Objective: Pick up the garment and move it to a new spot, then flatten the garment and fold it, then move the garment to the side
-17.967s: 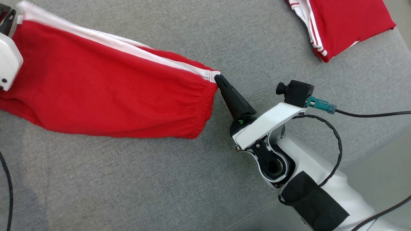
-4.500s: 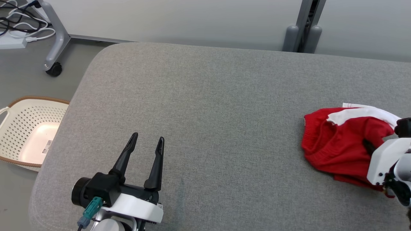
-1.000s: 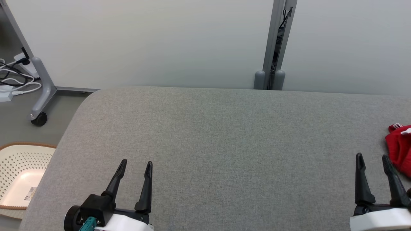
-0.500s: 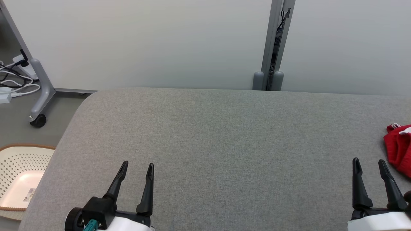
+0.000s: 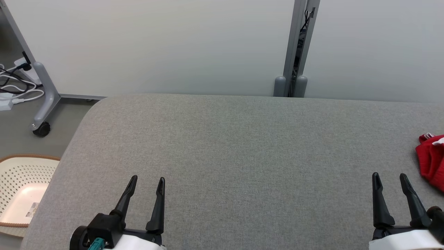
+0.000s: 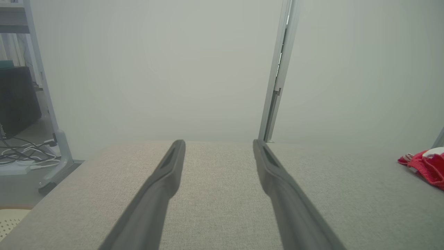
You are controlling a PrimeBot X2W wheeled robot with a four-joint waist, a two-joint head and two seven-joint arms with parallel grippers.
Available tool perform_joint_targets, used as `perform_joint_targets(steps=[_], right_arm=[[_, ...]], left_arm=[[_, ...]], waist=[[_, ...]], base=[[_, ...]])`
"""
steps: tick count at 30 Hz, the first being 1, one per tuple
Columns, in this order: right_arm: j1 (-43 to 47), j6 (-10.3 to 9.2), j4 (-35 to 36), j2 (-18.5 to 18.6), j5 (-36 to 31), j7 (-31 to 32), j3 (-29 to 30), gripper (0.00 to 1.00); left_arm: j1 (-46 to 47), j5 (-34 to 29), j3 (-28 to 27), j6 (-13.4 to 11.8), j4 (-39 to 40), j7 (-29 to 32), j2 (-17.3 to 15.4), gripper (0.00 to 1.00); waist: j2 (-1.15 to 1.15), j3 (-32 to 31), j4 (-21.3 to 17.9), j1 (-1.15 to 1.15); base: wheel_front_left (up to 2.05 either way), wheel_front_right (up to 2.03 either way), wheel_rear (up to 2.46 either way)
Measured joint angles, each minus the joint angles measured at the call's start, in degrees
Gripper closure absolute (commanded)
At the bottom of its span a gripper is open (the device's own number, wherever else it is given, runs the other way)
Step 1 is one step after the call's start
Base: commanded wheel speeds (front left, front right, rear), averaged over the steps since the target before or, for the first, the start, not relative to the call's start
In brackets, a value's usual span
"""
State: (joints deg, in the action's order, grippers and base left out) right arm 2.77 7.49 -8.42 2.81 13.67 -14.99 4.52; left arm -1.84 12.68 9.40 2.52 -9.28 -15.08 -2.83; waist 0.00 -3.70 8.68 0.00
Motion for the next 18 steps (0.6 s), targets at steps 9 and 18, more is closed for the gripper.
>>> perform_joint_targets(steps=[9,18], right_arm=[[-0.02,0.0,0.0,-0.02,0.05,0.0,0.41,0.0],[-0.05,0.0,-0.01,-0.01,0.38,0.0,0.13,0.0]], left_arm=[[0.0,-0.04,-0.03,0.01,0.31,0.0,0.0,0.0],[-0.01,-0.05,-0.12,0.2,0.14,0.0,0.0,0.0]], waist=[[0.0,0.03,0.07,0.0],[0.0,0.04,-0.05,0.0]], base=[[0.0,0.0,0.0],[0.0,0.0,0.0]])
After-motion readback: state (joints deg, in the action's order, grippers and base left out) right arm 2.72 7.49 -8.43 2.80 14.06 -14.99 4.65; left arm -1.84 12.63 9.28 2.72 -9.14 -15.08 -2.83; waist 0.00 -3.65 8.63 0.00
